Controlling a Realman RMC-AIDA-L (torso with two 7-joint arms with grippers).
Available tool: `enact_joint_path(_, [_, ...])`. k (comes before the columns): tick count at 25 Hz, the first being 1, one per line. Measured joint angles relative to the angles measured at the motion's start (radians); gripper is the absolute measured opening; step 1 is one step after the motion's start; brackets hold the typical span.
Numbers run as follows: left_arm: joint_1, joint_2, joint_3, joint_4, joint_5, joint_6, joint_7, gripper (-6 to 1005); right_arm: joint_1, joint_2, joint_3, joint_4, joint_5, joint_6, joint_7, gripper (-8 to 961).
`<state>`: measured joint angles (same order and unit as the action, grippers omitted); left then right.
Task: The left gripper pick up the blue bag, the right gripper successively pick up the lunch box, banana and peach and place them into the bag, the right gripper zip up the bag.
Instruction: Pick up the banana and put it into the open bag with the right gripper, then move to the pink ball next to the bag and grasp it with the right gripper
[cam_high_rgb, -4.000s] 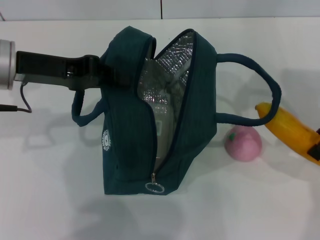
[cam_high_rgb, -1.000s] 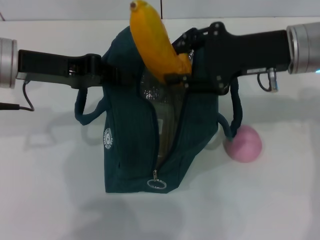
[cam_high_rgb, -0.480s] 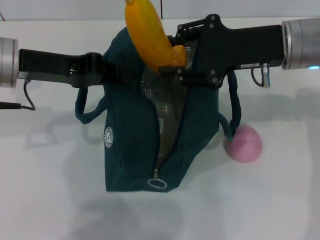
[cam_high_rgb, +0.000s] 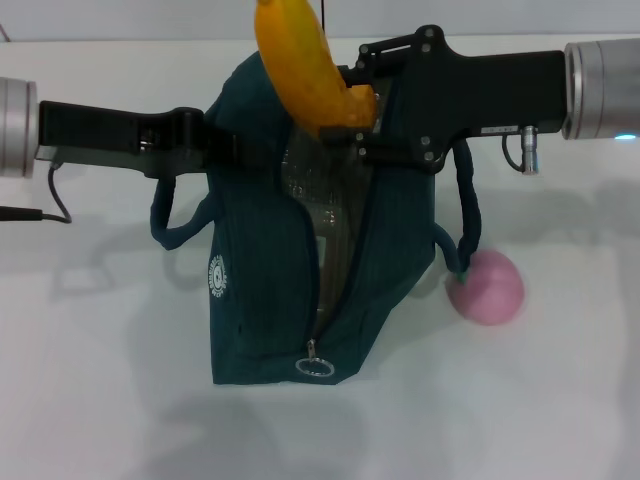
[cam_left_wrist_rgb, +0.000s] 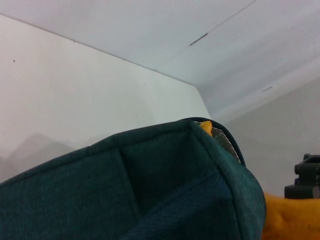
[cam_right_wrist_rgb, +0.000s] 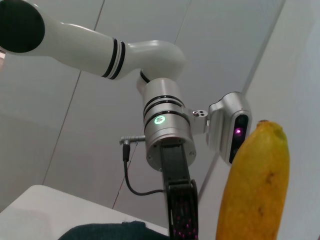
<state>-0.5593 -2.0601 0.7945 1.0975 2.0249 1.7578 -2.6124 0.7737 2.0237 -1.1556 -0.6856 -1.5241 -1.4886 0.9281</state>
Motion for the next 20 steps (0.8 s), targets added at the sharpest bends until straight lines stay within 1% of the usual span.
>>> enact_joint_path(6, [-0.002, 0.001, 0.0, -0.002, -0.001, 0.0, 0.0, 43, -0.008, 0.005, -0.026, 0.001, 0.001, 0.018, -0.001, 485])
enact_joint_path(12, [-0.003, 0.003, 0.0, -0.002, -0.001, 0.0, 0.0, 43, -0.025, 0.005, -0.041, -0.014, 0.011, 0.009, -0.027, 487])
enact_joint_path(17, [-0.004, 0.005, 0.0, -0.002, -0.002, 0.0, 0.0, 43, -0.045, 0.001, -0.041, -0.036, 0.038, 0.004, -0.029, 633])
enact_joint_path(20, [-0.004, 0.005, 0.0, -0.002, -0.002, 0.0, -0.002, 43, -0.085, -0.002, -0.035, -0.087, 0.072, 0.002, -0.027, 720])
